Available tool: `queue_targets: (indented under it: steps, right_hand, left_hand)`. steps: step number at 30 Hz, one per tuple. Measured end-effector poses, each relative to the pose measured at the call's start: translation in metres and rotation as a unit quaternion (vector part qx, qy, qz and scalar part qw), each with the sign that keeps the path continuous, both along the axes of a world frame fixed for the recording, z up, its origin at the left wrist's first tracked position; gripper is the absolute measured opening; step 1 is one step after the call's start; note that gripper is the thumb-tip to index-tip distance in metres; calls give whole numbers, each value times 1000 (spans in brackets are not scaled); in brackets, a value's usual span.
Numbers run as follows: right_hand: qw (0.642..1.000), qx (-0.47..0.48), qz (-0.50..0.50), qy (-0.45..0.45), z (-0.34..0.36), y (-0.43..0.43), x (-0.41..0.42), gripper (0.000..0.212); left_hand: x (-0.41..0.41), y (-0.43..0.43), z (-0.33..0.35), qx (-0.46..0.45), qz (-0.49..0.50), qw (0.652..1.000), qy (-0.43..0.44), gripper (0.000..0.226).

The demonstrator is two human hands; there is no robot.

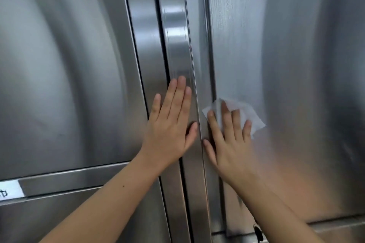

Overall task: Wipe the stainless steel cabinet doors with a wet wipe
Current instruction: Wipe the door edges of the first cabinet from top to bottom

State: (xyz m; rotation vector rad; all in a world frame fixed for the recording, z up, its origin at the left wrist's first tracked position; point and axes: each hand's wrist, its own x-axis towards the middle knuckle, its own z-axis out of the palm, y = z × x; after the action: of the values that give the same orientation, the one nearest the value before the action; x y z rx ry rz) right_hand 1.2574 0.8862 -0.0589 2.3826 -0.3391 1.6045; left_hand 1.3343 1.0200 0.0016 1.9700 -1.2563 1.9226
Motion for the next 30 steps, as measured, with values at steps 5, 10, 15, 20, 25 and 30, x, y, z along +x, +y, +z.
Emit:
queue_targets:
  steps: [5,10,15,20,25,30]
  right_hand:
    - [998,-3,-19,64,-11,0,-11,57]
    - [999,-11,8,36,15,-12,-5,57]
    - [1000,-7,16,12,-3,-9,0,59]
    - [998,7,5,67,-73,1,-15,56]
    - [985,90,-20,143,-93,12,-18,58]
    - [989,99,11,108,-74,12,-16,59]
  left_hand:
    - [-1,5,-16,26,14,1000,11,68]
    - [-7,1,-25,16,-1,999,49,71]
    - [-13,1,-38,18,-4,996,85,71]
    - [-15,3,-47,34,7,995,92,72]
    - [-20,10,-55,62,7,992,107,71]
    - [-25,12,-65,73,3,989,132,70]
